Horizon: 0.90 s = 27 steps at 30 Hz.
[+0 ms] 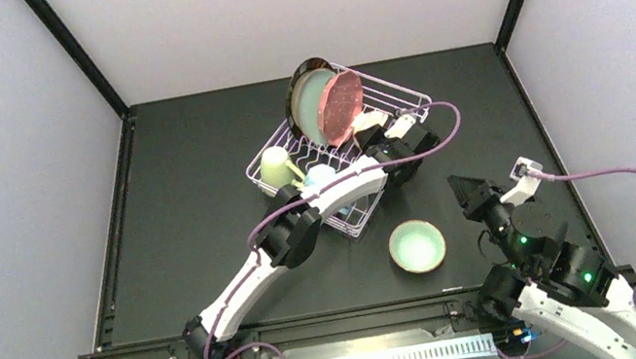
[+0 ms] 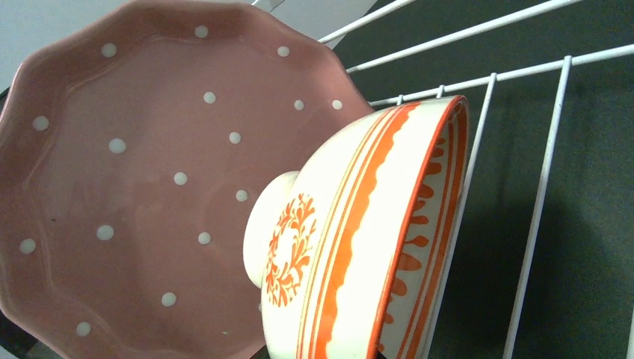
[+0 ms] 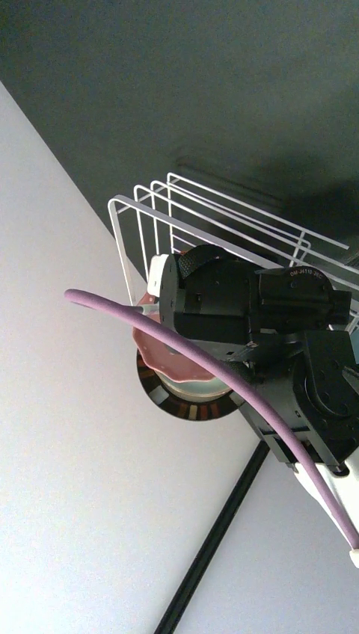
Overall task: Load the mixed dishes into the dish rack
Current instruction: Place the upside down bowl on the dish rack.
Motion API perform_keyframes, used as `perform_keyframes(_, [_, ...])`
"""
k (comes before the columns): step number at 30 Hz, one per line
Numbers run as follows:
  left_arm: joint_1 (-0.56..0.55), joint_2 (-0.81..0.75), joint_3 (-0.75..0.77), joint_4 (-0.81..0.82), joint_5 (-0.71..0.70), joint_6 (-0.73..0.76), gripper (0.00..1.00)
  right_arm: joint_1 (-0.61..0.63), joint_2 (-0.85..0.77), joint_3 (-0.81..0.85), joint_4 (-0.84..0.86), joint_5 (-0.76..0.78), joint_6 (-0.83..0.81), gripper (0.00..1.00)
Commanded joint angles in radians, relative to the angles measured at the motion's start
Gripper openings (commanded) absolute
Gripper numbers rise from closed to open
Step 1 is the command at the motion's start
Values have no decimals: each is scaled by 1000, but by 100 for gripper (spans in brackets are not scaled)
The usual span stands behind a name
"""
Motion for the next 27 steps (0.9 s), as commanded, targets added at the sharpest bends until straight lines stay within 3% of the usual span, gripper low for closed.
perform_keyframes(1, [-53, 8, -26, -50, 130, 46, 63, -4, 10, 0, 7, 28, 6, 75])
perform_keyframes(27, [41, -100, -25, -125, 361, 101, 63, -4, 173, 66, 44, 27, -18, 75])
